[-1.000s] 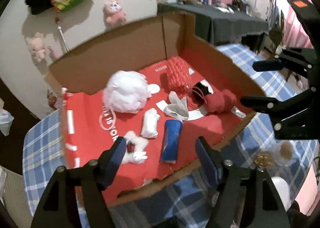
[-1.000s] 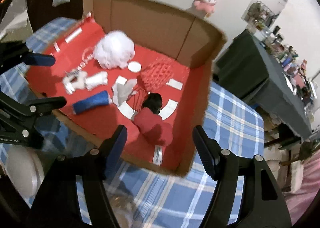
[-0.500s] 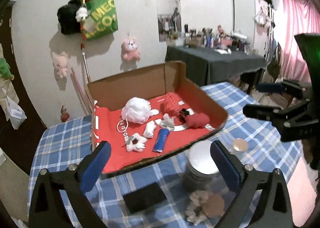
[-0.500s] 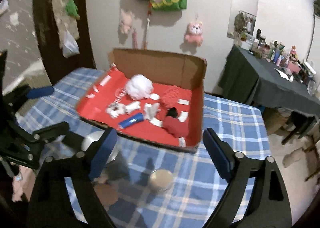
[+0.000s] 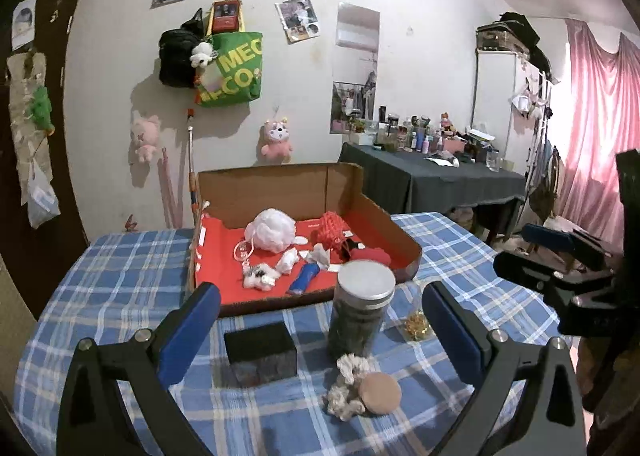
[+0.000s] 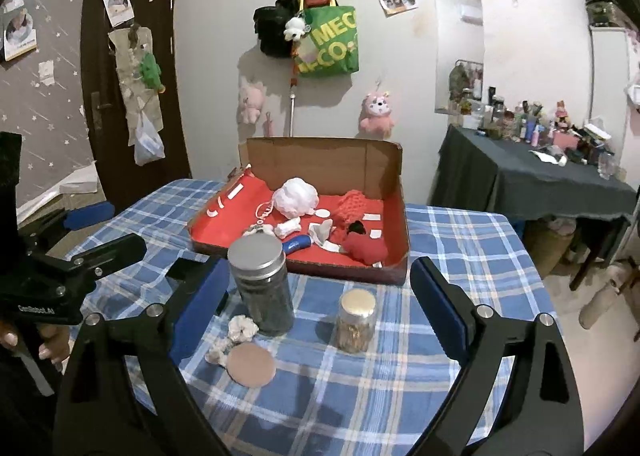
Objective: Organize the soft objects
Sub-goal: 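Withdraw both tools from the box toward the scrunchie and sponge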
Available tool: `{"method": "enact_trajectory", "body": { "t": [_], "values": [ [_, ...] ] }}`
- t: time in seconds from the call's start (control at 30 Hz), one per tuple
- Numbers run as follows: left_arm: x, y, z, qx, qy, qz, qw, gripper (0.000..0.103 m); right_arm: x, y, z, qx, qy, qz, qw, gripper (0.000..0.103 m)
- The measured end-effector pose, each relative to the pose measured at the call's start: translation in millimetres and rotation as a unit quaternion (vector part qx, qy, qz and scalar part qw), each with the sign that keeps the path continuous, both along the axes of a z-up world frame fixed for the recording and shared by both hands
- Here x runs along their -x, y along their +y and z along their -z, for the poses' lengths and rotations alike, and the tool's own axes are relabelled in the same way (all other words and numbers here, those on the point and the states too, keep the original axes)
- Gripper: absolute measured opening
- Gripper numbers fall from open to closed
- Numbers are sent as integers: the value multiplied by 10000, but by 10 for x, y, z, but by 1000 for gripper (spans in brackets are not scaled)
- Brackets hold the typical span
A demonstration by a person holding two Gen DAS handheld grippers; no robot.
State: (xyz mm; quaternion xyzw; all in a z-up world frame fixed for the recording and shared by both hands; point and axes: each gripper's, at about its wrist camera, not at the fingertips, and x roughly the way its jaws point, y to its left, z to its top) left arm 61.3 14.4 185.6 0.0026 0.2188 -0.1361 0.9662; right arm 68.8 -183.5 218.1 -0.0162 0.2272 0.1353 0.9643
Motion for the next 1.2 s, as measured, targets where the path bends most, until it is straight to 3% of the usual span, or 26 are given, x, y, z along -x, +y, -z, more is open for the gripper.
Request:
{"method": "enact_trajectory", "body": {
  "t": [0.2, 0.67, 1.2],
  "values": [
    [135, 49, 246, 104, 104, -184, 9997, 103, 131, 89, 307, 9, 1, -10, 10000, 93],
    [48, 167, 913, 93, 767, -389, 9962, 103, 0, 192, 1066, -120, 782, -242, 9966, 93],
    [-213, 164, 1193, -34, 1238, -36, 9923, 103, -324, 365, 1477, -325, 1615, -1116, 9800, 93]
  ]
}}
